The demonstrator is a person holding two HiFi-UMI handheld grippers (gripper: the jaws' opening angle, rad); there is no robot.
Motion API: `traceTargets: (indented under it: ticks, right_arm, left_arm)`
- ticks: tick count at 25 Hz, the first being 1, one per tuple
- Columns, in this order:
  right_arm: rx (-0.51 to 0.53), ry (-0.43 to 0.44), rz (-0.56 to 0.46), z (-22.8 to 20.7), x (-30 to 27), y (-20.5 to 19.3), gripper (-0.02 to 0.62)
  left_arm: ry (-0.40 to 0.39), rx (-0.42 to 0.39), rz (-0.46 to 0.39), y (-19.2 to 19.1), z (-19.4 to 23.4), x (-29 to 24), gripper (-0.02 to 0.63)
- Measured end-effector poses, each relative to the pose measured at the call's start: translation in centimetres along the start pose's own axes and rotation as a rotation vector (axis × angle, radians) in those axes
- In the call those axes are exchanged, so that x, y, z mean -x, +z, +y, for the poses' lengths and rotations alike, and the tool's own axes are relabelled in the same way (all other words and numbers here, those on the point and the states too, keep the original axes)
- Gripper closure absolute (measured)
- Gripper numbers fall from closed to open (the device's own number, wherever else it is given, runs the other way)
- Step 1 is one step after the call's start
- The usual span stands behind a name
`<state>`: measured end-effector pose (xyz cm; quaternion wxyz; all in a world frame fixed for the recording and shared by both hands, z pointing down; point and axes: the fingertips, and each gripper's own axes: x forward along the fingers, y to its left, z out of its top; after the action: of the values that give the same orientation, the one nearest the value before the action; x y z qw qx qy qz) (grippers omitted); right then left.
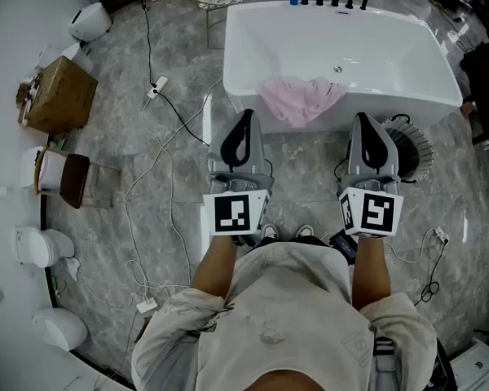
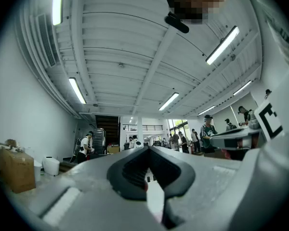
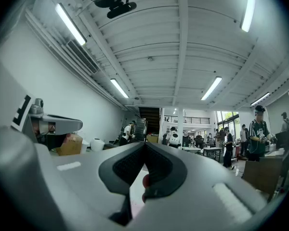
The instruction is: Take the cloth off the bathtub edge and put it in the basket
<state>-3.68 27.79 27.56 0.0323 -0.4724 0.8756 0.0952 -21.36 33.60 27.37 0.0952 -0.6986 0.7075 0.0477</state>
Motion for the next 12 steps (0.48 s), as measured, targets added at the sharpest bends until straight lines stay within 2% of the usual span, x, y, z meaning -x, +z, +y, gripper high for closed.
traceTargets:
  ticks: [12]
  right_arm:
    - [-0.044, -0.005, -0.007, -3.9, 0.2, -1.1, 0.594]
  left_arm:
    - [-0.019, -0.001, -0.003, 0.0, -4.0, -2.4, 0.605]
